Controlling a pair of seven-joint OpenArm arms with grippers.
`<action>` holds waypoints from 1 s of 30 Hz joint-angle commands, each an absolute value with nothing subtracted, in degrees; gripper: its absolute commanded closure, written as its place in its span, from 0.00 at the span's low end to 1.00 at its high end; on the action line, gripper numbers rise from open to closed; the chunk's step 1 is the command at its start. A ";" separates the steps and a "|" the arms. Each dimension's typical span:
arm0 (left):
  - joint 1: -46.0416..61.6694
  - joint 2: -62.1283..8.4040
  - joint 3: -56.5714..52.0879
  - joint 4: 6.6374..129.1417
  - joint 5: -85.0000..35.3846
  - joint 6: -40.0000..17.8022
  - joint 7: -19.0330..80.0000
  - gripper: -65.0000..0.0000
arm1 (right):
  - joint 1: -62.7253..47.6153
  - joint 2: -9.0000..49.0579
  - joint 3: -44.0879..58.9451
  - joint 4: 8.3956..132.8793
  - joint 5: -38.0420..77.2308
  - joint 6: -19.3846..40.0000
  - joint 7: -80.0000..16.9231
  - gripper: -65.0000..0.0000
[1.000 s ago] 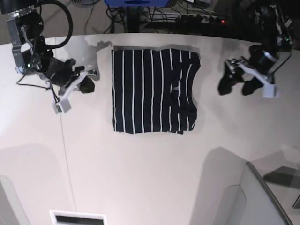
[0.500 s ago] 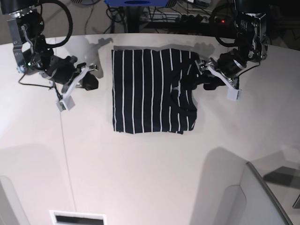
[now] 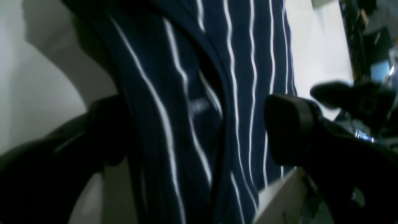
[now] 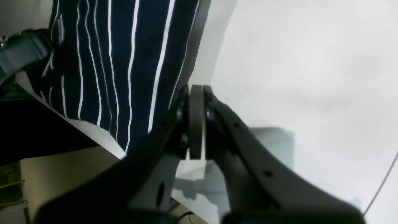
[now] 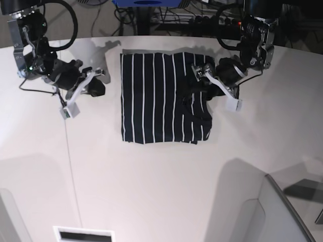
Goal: Layout the t-shirt on the table in an organized manner, then fold the t-shirt properly
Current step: 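Grasp the folded stack edge with the left gripper and rotate it, then tuck and straighten the stack corner with the left gripper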
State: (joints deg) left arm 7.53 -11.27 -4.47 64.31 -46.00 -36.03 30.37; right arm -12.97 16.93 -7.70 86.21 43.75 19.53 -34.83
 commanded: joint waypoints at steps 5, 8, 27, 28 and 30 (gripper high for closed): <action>4.26 -11.38 -3.74 58.95 -44.70 -33.71 31.52 0.59 | -12.97 17.45 -7.16 86.99 44.62 20.18 -33.98 0.99; 2.86 -10.77 -3.74 57.63 -44.70 -33.71 31.52 0.93 | -12.97 17.45 -7.16 86.99 44.62 20.18 -33.98 0.99; -9.89 -27.56 24.13 65.54 -43.65 -24.92 31.96 1.00 | -14.81 17.45 -0.84 84.09 44.70 20.26 -33.98 0.99; -11.74 -28.62 27.56 65.54 -41.80 -24.84 31.96 1.00 | -15.16 17.45 -0.48 84.26 44.70 20.26 -33.98 0.99; -14.90 -29.14 34.15 65.54 -36.35 -24.75 31.96 1.00 | -15.52 17.19 2.07 84.53 44.70 20.26 -33.98 0.99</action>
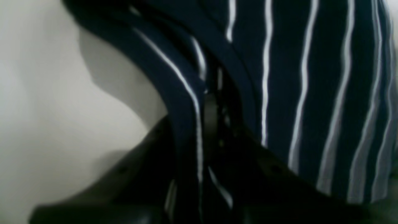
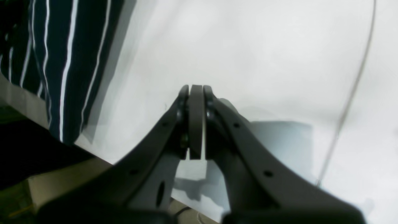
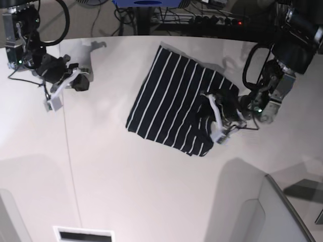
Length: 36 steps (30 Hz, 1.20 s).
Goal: Layout the t-shirt on the table in an organized manner, then fold the t-shirt properly
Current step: 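Tuck and straighten the stack corner with the left gripper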
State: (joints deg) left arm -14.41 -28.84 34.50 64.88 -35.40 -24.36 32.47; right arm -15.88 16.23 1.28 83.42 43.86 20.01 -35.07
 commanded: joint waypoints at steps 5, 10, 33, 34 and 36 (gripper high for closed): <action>-18.24 -27.82 43.03 65.54 -20.35 -24.66 31.96 1.00 | -16.22 17.10 6.90 84.35 44.79 20.26 -33.98 0.99; -19.03 -22.81 44.00 65.10 0.40 -24.84 31.78 1.00 | -16.31 17.10 8.92 84.18 44.79 20.26 -33.98 0.99; -20.35 -8.31 44.53 64.66 23.43 -31.96 22.20 1.00 | -16.75 15.96 18.33 84.09 44.70 19.82 -34.15 0.99; -20.44 -8.31 44.53 64.66 23.43 -31.96 22.20 1.00 | -16.84 15.96 18.24 84.09 44.70 19.82 -34.15 0.99; -21.05 -8.31 44.62 64.66 23.43 -31.96 22.11 1.00 | -16.84 15.96 18.15 84.09 44.70 19.82 -34.07 0.99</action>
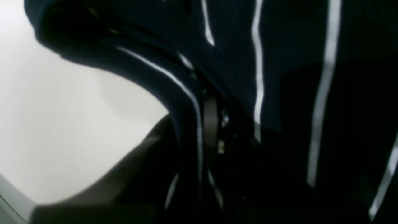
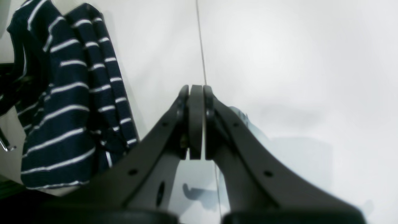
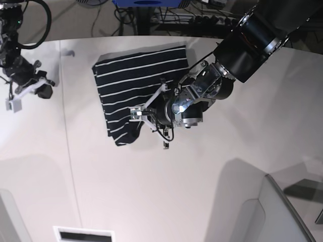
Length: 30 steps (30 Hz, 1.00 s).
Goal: Layout the t-shirt on the table in an organized manner, then fold the t-shirt properly
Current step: 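Tuck and straighten the stack corner with the left gripper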
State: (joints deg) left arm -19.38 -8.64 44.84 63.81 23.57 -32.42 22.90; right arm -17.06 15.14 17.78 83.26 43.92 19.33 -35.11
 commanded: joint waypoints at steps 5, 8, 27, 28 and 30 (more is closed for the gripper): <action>-22.55 -8.22 45.05 64.66 23.43 -31.96 19.21 1.00 | -16.84 15.96 18.15 84.09 44.70 19.82 -34.07 0.99; -24.66 -8.57 49.27 63.08 23.43 -31.96 17.19 1.00 | -17.10 15.96 18.24 84.09 44.70 19.82 -34.07 0.99; -27.91 -7.08 54.55 58.77 23.16 -31.96 16.66 1.00 | -18.33 15.87 18.59 84.09 44.70 19.82 -33.98 0.99; -27.91 -6.99 54.55 58.77 23.25 -31.96 16.66 1.00 | -18.33 15.87 18.59 84.09 44.70 19.82 -33.98 0.99; -28.00 -6.90 54.55 58.95 23.08 -31.96 16.66 1.00 | -18.86 15.87 18.59 84.09 44.70 19.82 -33.98 0.99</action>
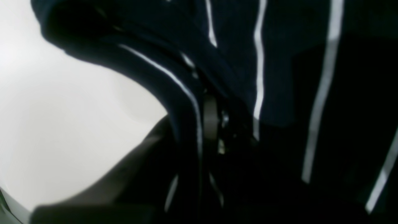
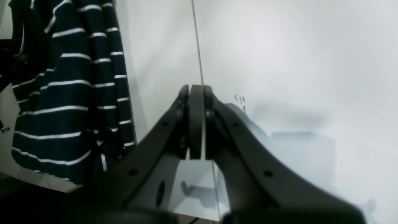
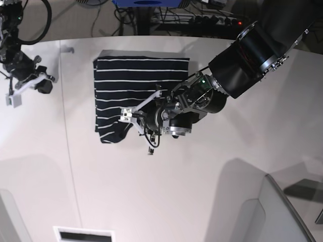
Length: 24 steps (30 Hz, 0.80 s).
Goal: Layout the t-shirt on the table in an organized manner, then fold the t-shirt properly
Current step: 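Tuck and straighten the stack corner with the left gripper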
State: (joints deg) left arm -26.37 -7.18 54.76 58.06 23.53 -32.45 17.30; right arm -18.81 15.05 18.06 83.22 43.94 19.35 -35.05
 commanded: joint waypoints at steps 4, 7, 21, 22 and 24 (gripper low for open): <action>-28.00 -6.90 54.55 59.03 23.16 -31.96 16.66 1.00 | -19.12 15.87 18.59 84.09 44.70 19.82 -33.98 0.99; -28.00 -6.90 54.64 58.68 23.25 -31.96 16.66 1.00 | -19.12 15.87 18.59 84.09 44.70 19.82 -33.98 0.99; -29.58 -6.99 54.11 58.59 22.81 -31.96 17.01 0.63 | -19.12 15.87 18.51 84.09 44.70 19.82 -33.98 0.99; -30.29 -6.99 54.20 58.59 22.73 -31.96 17.10 0.56 | -19.12 15.87 18.42 84.09 44.70 19.82 -33.98 0.99; -31.08 -6.99 54.46 58.59 22.73 -31.96 17.10 0.44 | -19.12 15.87 18.24 84.09 44.70 19.82 -33.98 0.99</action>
State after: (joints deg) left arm -29.32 -7.31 54.74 57.87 22.68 -32.62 17.54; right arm -19.27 15.05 18.02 83.22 43.92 19.33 -35.09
